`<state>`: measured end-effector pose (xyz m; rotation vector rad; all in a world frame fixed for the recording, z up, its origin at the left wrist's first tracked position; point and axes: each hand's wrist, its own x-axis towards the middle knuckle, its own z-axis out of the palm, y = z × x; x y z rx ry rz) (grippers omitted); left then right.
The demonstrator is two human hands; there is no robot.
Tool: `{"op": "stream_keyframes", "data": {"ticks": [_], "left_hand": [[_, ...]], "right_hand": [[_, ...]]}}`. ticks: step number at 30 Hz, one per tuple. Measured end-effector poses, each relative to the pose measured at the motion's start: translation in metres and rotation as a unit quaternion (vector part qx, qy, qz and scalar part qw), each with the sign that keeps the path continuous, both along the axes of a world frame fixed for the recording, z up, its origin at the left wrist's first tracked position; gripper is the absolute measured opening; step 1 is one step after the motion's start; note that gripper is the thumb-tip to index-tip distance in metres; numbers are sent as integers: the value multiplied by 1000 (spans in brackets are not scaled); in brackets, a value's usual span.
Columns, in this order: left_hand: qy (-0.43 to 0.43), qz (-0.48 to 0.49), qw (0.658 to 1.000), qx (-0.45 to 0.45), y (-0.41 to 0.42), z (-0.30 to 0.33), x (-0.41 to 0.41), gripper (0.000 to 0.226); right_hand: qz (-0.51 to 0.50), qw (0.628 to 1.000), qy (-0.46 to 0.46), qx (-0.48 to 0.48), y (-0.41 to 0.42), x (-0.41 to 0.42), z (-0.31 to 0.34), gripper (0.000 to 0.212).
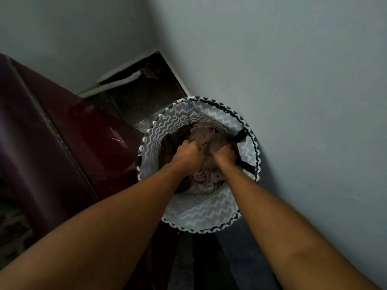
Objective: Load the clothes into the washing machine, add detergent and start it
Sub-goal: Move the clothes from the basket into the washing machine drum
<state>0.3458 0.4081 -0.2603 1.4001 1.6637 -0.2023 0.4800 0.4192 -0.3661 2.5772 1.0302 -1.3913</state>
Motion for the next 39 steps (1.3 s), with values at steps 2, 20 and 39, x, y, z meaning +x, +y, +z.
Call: {"op": "stream_keyframes", "data": {"ticks": [2, 20, 39], "left_hand": [[-8, -7, 1000, 13, -1, -8, 3, 38], [12, -27, 1000, 0, 0, 19, -7, 47], [-7, -58, 997, -58, -6, 42, 8, 74]], "right_hand": [[-33, 999, -13, 17, 3, 4, -11, 60], [231, 959, -97, 133, -7, -7, 25, 38], [101, 987, -2, 128, -4, 4, 53, 18]]}}
